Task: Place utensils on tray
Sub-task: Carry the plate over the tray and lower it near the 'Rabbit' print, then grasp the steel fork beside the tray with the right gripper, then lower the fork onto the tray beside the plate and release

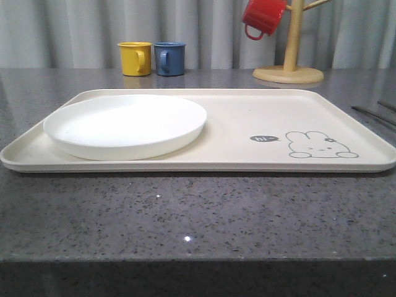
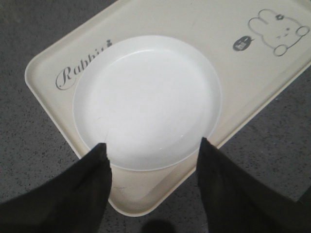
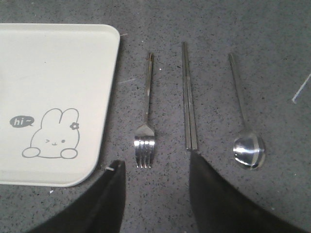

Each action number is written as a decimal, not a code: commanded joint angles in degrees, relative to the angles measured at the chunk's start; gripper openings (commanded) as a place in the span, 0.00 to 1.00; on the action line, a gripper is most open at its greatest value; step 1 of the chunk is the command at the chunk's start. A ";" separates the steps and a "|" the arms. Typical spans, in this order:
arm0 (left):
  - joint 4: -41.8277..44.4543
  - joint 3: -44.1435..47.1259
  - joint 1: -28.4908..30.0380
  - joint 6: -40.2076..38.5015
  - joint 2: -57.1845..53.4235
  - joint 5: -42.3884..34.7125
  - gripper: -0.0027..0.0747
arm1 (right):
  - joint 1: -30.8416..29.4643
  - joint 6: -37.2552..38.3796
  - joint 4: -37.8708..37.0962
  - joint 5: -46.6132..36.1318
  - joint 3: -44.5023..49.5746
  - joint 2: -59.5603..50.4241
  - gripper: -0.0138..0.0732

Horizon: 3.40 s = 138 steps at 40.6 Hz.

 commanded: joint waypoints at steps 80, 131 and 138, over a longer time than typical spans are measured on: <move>-2.71 8.65 -0.87 -1.35 -18.58 -11.11 0.52 | 2.48 -1.53 -2.24 13.62 -30.98 53.04 0.56; -2.71 8.65 -0.87 -1.35 -18.58 -11.11 0.52 | 12.73 0.21 1.15 22.00 -41.39 54.41 0.14; -2.71 8.65 -0.87 -1.35 -18.58 -11.13 0.52 | 22.66 6.67 -0.77 23.04 -46.61 57.21 0.14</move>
